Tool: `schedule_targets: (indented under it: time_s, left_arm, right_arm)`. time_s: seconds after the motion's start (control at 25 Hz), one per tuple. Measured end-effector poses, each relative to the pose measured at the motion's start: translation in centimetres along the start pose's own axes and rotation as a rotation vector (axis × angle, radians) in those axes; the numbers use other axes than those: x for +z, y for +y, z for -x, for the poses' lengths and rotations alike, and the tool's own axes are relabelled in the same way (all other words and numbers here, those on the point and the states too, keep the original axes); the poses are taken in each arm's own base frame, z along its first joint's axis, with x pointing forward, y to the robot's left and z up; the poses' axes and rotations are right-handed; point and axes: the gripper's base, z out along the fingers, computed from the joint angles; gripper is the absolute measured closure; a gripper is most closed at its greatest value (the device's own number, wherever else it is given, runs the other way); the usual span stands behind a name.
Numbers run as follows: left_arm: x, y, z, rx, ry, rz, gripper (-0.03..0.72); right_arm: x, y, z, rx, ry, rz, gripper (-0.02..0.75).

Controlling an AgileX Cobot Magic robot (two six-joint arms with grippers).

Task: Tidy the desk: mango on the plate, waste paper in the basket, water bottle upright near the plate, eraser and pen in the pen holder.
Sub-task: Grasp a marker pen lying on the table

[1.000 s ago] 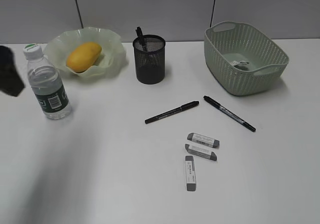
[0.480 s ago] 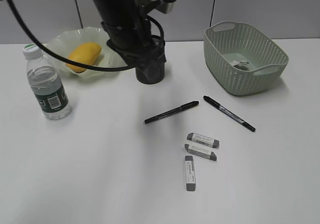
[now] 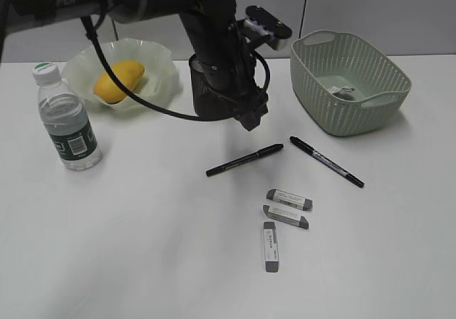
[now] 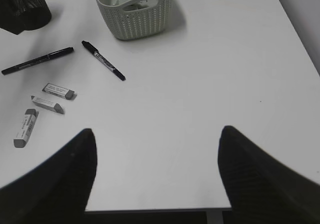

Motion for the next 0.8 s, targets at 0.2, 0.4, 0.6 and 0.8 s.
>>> schedule_targets:
  time_s: [0.2, 0.4, 0.6, 0.8]
  left_arm:
    - [2.1, -2.3, 1.0, 0.092, -0.050, -0.032, 0.180]
    - [4.0, -2.8, 1.6, 0.105, -0.050, -0.045, 0.180]
    - [5.5, -2.8, 2.3, 0.088, -0.072, -0.061, 0.180]
    - [6.8, -2.6, 2.3, 0.074, -0.074, -0.071, 0.180]
  right_arm:
    - [0.0, 0.0, 0.0, 0.000, -0.001, 0.000, 0.145]
    - [0.0, 0.0, 0.0, 0.000, -0.001, 0.000, 0.145]
    - [0.0, 0.0, 0.0, 0.000, -0.001, 0.000, 0.145]
    - [0.0, 0.0, 0.0, 0.000, -0.001, 0.000, 0.145]
